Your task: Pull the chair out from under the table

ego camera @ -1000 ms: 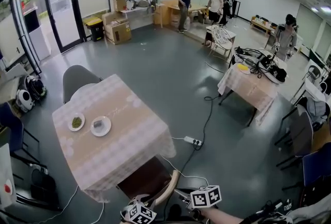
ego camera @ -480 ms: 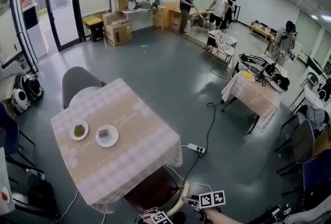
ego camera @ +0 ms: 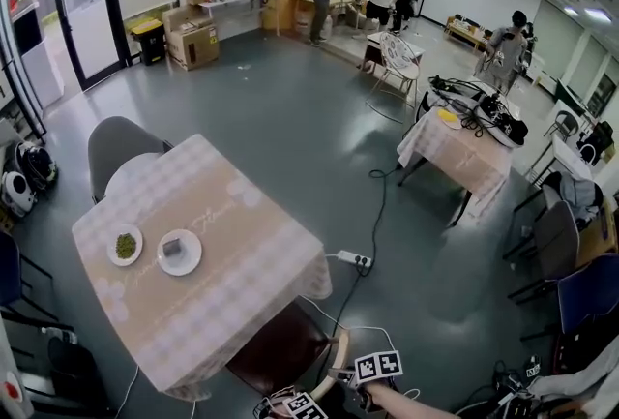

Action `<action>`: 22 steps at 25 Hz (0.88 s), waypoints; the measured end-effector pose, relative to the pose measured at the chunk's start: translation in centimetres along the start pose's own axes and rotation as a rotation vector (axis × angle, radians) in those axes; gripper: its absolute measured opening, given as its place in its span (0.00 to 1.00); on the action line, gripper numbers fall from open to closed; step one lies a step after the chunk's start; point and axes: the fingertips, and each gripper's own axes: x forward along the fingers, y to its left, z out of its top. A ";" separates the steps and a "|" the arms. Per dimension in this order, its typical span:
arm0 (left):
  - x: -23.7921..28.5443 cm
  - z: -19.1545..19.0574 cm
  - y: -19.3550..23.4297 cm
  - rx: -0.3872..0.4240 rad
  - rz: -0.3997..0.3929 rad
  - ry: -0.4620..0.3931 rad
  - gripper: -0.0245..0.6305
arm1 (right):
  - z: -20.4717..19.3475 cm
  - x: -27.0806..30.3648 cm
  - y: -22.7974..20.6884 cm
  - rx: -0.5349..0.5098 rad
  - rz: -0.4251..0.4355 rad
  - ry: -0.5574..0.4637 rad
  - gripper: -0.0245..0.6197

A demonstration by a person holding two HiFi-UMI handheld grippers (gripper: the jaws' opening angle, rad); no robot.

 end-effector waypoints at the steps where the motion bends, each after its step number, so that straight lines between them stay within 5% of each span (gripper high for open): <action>1: 0.4 -0.5 -0.2 0.019 -0.001 0.017 0.41 | -0.3 0.7 0.0 0.029 0.010 0.006 0.51; 10: 2.4 -3.8 -0.4 0.040 0.065 0.108 0.24 | -1.1 2.6 -1.9 0.070 -0.116 -0.011 0.51; 18: 3.1 -4.5 0.0 0.056 0.095 0.129 0.19 | -3.1 5.1 -2.0 0.153 -0.060 0.030 0.51; 22: 3.5 -5.1 0.1 0.064 0.113 0.145 0.14 | -3.1 6.5 -1.9 0.139 -0.114 0.031 0.51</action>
